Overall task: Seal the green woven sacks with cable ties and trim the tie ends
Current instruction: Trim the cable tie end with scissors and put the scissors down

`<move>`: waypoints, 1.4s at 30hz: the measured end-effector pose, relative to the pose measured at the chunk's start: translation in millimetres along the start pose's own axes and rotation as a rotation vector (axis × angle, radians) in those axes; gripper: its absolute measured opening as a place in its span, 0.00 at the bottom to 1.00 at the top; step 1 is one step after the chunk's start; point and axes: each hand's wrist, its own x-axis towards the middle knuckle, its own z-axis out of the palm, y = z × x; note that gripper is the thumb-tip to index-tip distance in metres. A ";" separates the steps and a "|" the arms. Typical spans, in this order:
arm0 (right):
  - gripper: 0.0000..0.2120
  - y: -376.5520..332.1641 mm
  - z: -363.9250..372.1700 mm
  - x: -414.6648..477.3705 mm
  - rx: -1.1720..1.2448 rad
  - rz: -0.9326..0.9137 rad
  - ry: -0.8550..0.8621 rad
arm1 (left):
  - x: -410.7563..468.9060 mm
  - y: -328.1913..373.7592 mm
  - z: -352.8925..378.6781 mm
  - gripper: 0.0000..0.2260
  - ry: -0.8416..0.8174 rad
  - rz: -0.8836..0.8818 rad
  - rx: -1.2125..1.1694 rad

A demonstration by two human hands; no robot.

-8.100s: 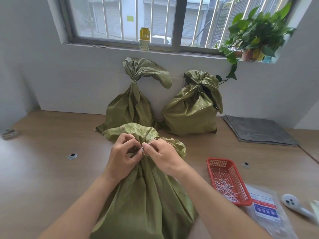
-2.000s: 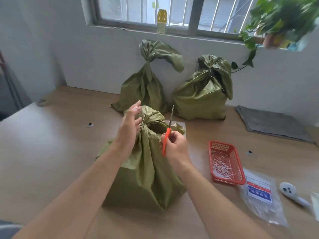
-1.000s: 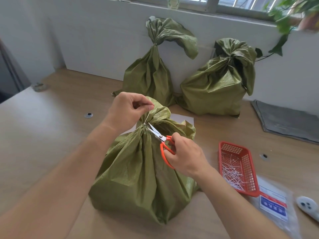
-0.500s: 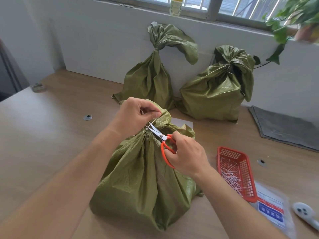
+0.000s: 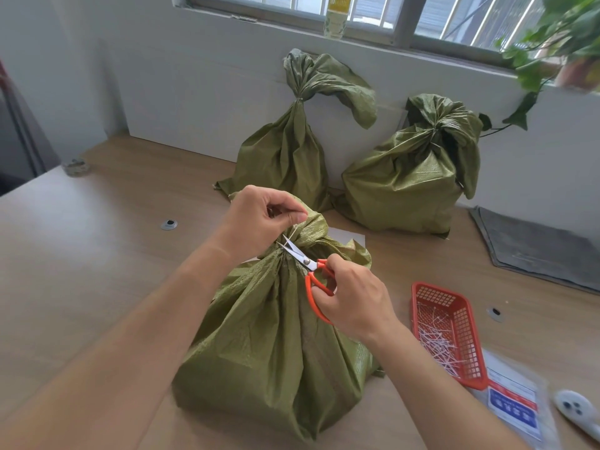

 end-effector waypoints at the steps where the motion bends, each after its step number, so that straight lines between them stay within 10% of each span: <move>1: 0.11 -0.4 0.0 1.2 -0.002 -0.004 -0.003 | -0.3 0.4 -0.3 0.05 -0.004 0.002 -0.001; 30: 0.13 -12.8 -9.4 7.0 -0.088 0.036 -0.081 | -13.9 -4.6 2.6 0.04 0.000 0.003 -0.023; 42: 0.15 -3.1 11.0 -24.1 0.233 0.279 0.040 | -22.2 7.3 14.6 0.04 0.066 -0.011 -0.095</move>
